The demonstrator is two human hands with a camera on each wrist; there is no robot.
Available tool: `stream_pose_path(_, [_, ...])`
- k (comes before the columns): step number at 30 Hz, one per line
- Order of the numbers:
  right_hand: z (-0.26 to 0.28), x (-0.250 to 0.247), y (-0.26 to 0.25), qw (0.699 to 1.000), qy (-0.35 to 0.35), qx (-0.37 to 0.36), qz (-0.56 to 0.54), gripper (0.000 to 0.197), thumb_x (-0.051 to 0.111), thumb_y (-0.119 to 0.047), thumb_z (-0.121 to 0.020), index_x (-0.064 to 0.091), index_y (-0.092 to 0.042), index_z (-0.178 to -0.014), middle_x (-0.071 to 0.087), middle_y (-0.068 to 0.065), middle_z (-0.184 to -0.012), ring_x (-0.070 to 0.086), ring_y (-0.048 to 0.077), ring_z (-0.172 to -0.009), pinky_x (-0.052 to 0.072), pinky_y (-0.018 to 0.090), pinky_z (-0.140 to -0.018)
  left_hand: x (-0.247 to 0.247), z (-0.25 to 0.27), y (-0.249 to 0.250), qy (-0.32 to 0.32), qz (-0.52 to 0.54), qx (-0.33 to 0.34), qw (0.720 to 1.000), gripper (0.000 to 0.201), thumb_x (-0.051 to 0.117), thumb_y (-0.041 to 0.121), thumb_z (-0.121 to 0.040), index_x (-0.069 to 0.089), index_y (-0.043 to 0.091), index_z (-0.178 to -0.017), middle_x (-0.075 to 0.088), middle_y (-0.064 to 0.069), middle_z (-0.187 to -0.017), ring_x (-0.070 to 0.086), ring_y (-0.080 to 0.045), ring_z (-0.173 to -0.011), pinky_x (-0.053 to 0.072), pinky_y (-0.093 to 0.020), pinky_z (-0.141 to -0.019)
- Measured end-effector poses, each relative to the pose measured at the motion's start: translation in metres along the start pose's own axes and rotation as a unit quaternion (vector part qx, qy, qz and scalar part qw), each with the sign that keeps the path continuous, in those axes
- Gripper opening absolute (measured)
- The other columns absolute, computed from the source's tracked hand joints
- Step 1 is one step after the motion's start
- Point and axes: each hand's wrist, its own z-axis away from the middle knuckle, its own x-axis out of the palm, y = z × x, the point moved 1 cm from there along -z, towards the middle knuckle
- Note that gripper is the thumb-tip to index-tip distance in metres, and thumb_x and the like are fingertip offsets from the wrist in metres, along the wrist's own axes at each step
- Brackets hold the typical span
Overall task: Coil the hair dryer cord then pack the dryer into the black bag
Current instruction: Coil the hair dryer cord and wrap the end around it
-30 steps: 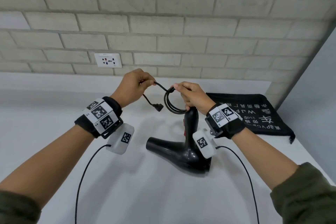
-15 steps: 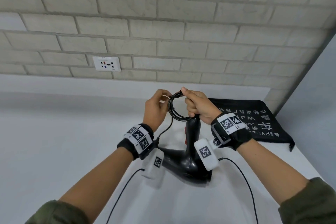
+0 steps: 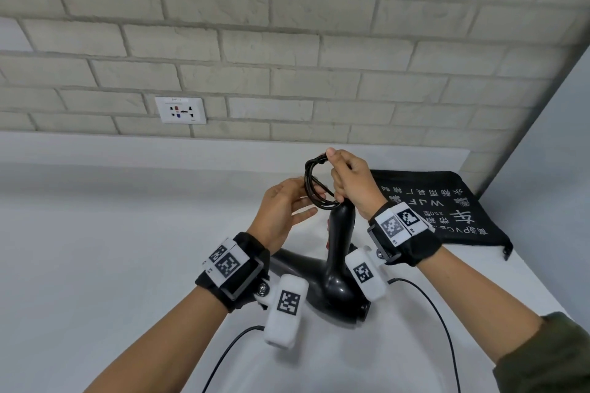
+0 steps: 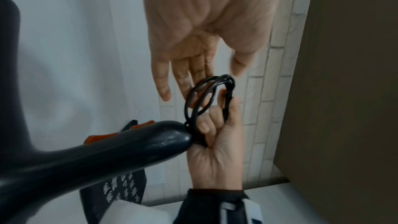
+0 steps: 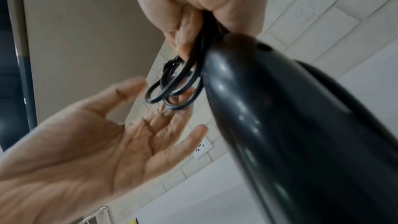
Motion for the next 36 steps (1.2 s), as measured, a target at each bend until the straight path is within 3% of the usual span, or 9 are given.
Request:
stream_pose_path(2, [0.001, -0.001, 0.001, 1.0, 0.005, -0.011, 0.013, 0.025, 0.043, -0.031, -0.096, 0.052, -0.017, -0.078, 0.029, -0.01, -0.031, 0.026, 0.003, -0.027, 0.03, 0.018, -0.034, 0.002, 0.001, 0.003, -0.003, -0.021, -0.002, 1.0, 0.031, 0.05, 0.039, -0.09, 0.064, 0.011, -0.091, 0.068, -0.003, -0.086, 0.064, -0.014, -0.085, 0.052, -0.032, -0.087])
stream_pose_path(5, [0.003, 0.0, 0.001, 0.999, 0.008, -0.029, 0.032, 0.025, 0.042, -0.031, -0.096, 0.052, -0.019, -0.076, 0.03, -0.01, -0.031, 0.028, 0.004, -0.028, 0.032, 0.02, -0.036, 0.004, 0.002, 0.005, 0.015, -0.018, 0.007, 1.0, 0.016, 0.058, 0.025, -0.088, 0.059, 0.012, -0.079, 0.066, -0.003, -0.081, 0.061, -0.016, -0.083, 0.05, -0.032, -0.086])
stream_pose_path(14, [0.003, -0.003, -0.008, 0.999, -0.038, -0.008, 0.003, 0.026, 0.043, -0.027, -0.096, 0.053, -0.015, -0.076, 0.028, -0.011, -0.033, 0.028, 0.004, -0.028, 0.036, 0.018, -0.039, 0.004, 0.004, 0.014, -0.06, 0.177, -0.103, 0.977, 0.02, 0.047, 0.027, -0.092, 0.057, 0.019, -0.076, 0.058, 0.008, -0.06, 0.056, -0.008, -0.07, 0.048, -0.035, -0.084])
stream_pose_path(22, [-0.008, -0.009, -0.027, 0.989, -0.126, 0.009, 0.073, 0.025, 0.046, -0.027, -0.094, 0.051, -0.014, -0.073, 0.032, -0.006, -0.039, 0.033, 0.006, -0.027, 0.039, 0.02, -0.042, 0.004, 0.004, 0.019, -0.062, 0.034, -0.037, 0.997, 0.019, 0.053, -0.002, -0.086, 0.052, 0.017, -0.083, 0.053, 0.0, -0.072, 0.055, -0.014, -0.074, 0.056, -0.031, -0.075])
stream_pose_path(25, [-0.008, -0.003, -0.031, 0.973, -0.158, -0.04, 0.163, 0.014, 0.056, -0.03, -0.089, 0.057, -0.017, -0.091, 0.038, 0.0, -0.048, 0.032, 0.005, -0.027, 0.033, 0.017, -0.036, 0.004, 0.004, 0.019, -0.057, -0.004, -0.02, 0.998, 0.02, 0.053, -0.004, -0.086, 0.051, 0.015, -0.082, 0.051, -0.001, -0.072, 0.06, -0.011, -0.066, 0.057, -0.03, -0.074])
stream_pose_path(27, [-0.008, 0.0, -0.032, 0.963, -0.179, -0.072, 0.187, 0.016, 0.054, -0.026, -0.091, 0.062, -0.016, -0.101, 0.05, -0.004, -0.052, 0.034, 0.005, -0.027, 0.032, 0.015, -0.034, 0.004, 0.005, 0.019, -0.053, -0.022, -0.009, 0.998, 0.019, 0.054, -0.005, -0.086, 0.051, 0.014, -0.081, 0.053, -0.002, -0.071, 0.063, -0.009, -0.06, 0.058, -0.03, -0.076])
stream_pose_path(30, [-0.006, 0.002, -0.033, 0.963, -0.169, -0.096, 0.188, 0.016, 0.054, -0.02, -0.091, 0.066, -0.01, -0.095, 0.061, -0.015, -0.055, 0.038, 0.005, -0.028, 0.031, 0.014, -0.032, 0.002, 0.005, 0.019, -0.04, -0.046, 0.002, 0.998, 0.02, 0.055, -0.006, -0.084, 0.053, 0.013, -0.083, 0.054, -0.004, -0.071, 0.061, -0.014, -0.066, 0.059, -0.027, -0.074])
stream_pose_path(33, [-0.006, 0.006, -0.029, 0.964, -0.125, -0.133, 0.193, 0.019, 0.056, -0.017, -0.09, 0.067, -0.001, -0.092, 0.061, -0.006, -0.066, 0.052, -0.002, -0.044, 0.039, 0.008, -0.046, 0.002, 0.006, 0.021, 0.003, -0.119, 0.044, 0.992, 0.022, 0.058, -0.008, -0.081, 0.056, 0.013, -0.083, 0.05, 0.0, -0.071, 0.057, -0.011, -0.063, 0.058, -0.02, -0.066])
stream_pose_path(36, [-0.009, 0.007, -0.02, 0.959, -0.078, -0.169, 0.215, 0.016, 0.06, -0.019, -0.088, 0.069, -0.006, -0.088, 0.067, -0.002, -0.079, 0.059, -0.003, -0.07, 0.046, 0.013, -0.072, 0.0, 0.004, 0.019, 0.11, -0.251, 0.112, 0.955, 0.017, 0.06, 0.0, -0.078, 0.063, 0.013, -0.089, 0.055, -0.002, -0.081, 0.059, -0.017, -0.067, 0.058, -0.032, -0.072])
